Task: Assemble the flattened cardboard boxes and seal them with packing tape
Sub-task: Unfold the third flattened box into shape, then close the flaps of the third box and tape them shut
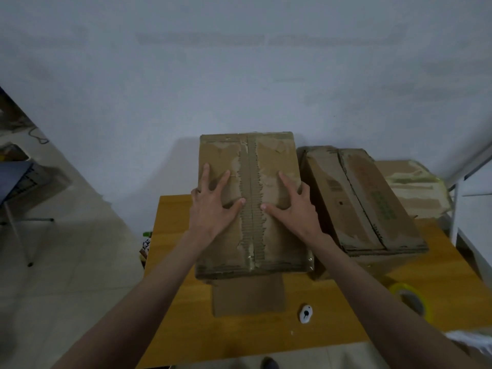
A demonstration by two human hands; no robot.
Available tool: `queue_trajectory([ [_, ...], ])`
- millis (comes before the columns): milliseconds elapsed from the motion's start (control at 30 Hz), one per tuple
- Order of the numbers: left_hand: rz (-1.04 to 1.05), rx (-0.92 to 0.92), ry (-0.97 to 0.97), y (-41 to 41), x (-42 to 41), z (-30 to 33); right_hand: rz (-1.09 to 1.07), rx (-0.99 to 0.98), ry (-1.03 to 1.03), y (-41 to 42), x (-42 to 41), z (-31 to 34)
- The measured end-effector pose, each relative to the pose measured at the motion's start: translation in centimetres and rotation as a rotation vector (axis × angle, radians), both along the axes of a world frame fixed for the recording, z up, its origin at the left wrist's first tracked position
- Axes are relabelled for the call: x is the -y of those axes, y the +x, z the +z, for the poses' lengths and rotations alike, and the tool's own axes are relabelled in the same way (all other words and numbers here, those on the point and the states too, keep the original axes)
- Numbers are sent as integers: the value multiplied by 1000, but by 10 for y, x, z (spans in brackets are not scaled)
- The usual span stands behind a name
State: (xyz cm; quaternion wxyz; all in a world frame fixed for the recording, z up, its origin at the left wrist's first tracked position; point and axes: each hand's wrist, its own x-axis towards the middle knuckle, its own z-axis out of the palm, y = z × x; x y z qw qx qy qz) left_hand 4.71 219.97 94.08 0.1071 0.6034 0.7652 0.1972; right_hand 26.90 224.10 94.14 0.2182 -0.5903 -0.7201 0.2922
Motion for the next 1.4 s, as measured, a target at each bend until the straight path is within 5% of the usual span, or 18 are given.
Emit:
queue_trajectory([
  [367, 10, -35, -265, -12, 20, -30, 35, 173, -193, -14, 17, -24],
  [933, -190, -295, -185, -6, -1, 6, 91, 332, 65, -17, 9, -6],
  [1200, -491, -301, 4, 73, -16, 39, -114, 326, 209, 54, 41, 30],
  [1400, -722, -215, 32, 175, -3, 23, -290, 413, 127, 148, 84, 21],
])
